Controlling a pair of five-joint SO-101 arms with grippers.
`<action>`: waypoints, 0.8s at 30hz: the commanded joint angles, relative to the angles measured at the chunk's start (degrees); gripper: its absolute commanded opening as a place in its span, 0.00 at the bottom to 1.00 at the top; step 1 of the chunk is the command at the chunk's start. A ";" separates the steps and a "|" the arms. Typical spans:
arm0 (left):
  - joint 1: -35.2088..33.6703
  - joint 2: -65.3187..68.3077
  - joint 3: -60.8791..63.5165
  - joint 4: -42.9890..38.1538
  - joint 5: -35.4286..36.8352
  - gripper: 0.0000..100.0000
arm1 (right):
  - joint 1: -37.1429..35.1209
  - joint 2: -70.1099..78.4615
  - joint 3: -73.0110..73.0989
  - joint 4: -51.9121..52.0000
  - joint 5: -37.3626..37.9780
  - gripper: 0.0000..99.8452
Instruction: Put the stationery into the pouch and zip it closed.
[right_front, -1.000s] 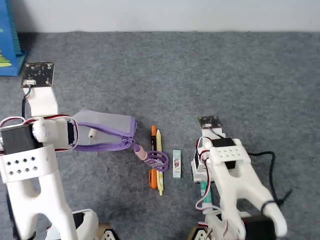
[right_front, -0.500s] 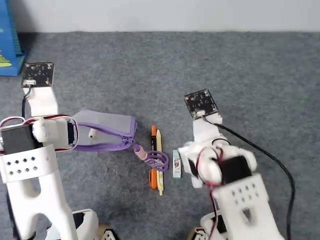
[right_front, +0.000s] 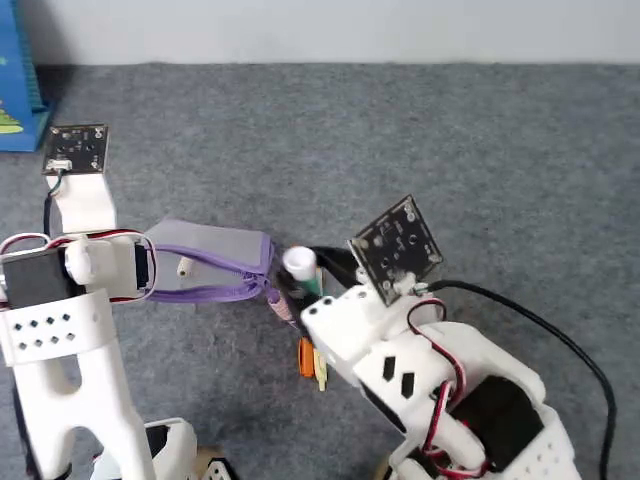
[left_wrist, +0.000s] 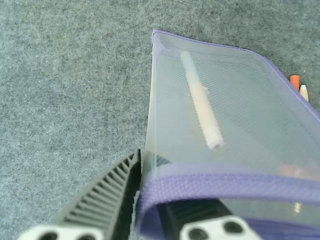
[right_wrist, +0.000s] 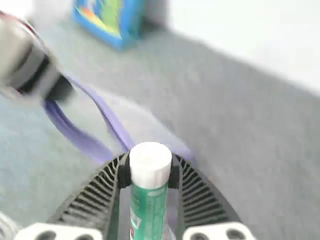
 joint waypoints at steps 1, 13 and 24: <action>-0.26 -0.97 -1.10 1.23 0.26 0.01 | -3.74 -0.75 -1.23 -8.57 -0.62 0.01; -0.26 -0.97 -1.10 1.23 0.26 0.01 | -8.75 -0.75 13.45 -39.96 -0.53 0.01; -0.26 -0.97 -1.10 1.23 0.26 0.01 | -8.92 -0.66 30.24 -63.16 -0.35 0.01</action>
